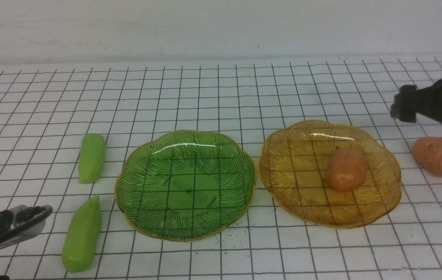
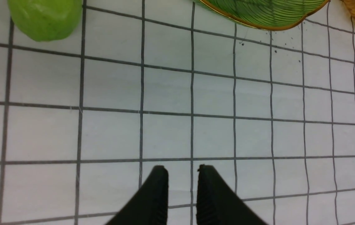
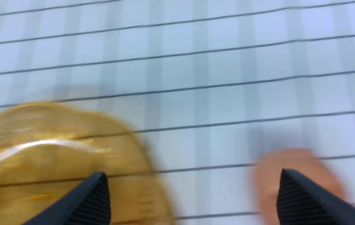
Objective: Put different types of vegetables on the plate.
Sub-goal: 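Put the potato onto the plate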
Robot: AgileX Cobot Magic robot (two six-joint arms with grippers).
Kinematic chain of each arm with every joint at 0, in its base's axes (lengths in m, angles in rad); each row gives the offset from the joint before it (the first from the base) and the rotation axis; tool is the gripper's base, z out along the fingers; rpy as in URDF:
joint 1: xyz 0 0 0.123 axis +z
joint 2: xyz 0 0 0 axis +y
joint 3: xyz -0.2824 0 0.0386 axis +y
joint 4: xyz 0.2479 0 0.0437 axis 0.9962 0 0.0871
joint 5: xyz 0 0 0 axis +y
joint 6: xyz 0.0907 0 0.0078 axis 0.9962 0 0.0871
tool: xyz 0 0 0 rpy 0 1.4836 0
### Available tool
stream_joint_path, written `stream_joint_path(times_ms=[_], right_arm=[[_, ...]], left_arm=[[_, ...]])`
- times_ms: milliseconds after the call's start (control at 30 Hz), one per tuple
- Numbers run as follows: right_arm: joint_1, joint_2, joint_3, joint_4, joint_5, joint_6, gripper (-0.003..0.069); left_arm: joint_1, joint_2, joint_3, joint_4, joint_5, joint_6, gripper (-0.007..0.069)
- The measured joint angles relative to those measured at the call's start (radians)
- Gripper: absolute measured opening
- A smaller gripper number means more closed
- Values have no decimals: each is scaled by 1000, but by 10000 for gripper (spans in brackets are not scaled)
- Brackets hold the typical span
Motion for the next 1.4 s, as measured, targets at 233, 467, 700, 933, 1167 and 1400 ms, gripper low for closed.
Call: stream_joint_path(times_ms=[233,467,700,933,1167,1400], right_arm=[[-57,103,0,-92,-24,0,643],[-61,209,-7,-245,-104,-1,619],[-65,259,-13,-278,-76,-2,562],[-63,271,-28,-267,24,6,503],[-63,250,-183,-236,351,34,503],[-62,161,-400,104,720,-41,503]], left_arm=[[0,0,0,0,0,0,122],[0,0,0,0,0,0,122],[0,0,0,0,0,0,122],[0,0,0,1,0,0,122],[0,0,0,1,0,0,122],[0,0,0,1,5,0,122]])
